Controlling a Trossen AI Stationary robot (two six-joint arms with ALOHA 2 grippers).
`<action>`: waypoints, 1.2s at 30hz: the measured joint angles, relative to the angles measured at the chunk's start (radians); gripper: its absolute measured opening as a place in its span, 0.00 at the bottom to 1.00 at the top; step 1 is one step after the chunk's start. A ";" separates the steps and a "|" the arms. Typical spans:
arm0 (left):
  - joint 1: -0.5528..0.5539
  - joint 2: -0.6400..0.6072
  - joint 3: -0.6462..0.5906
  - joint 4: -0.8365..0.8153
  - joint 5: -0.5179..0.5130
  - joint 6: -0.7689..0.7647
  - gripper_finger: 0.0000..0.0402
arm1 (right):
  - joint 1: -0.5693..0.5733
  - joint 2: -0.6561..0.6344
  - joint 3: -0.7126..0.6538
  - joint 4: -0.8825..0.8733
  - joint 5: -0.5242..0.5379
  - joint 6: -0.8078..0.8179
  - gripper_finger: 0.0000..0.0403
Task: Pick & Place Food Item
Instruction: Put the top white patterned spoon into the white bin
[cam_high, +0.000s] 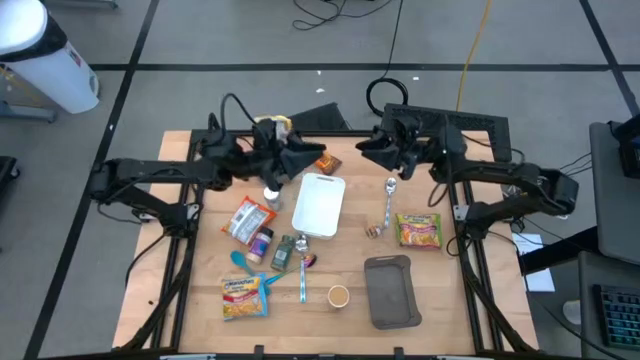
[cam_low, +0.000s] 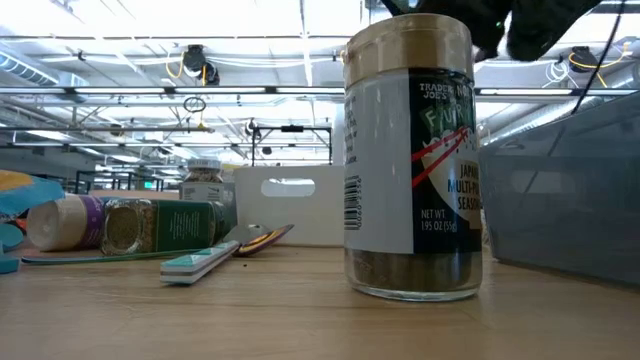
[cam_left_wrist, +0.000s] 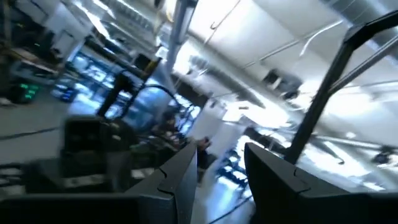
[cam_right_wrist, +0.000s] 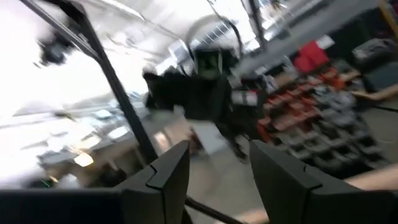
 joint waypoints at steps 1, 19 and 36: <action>0.005 -0.015 0.012 -0.066 -0.010 0.021 0.35 | 0.000 -0.028 0.001 -0.075 0.007 -0.047 0.40; 0.014 -0.366 0.089 -1.284 -0.581 0.028 0.35 | 0.076 -0.276 0.052 -1.036 0.527 -0.391 0.40; 0.164 -0.412 0.089 -1.579 -0.498 -0.109 0.35 | 0.017 -0.077 0.052 -0.843 0.520 -0.327 0.40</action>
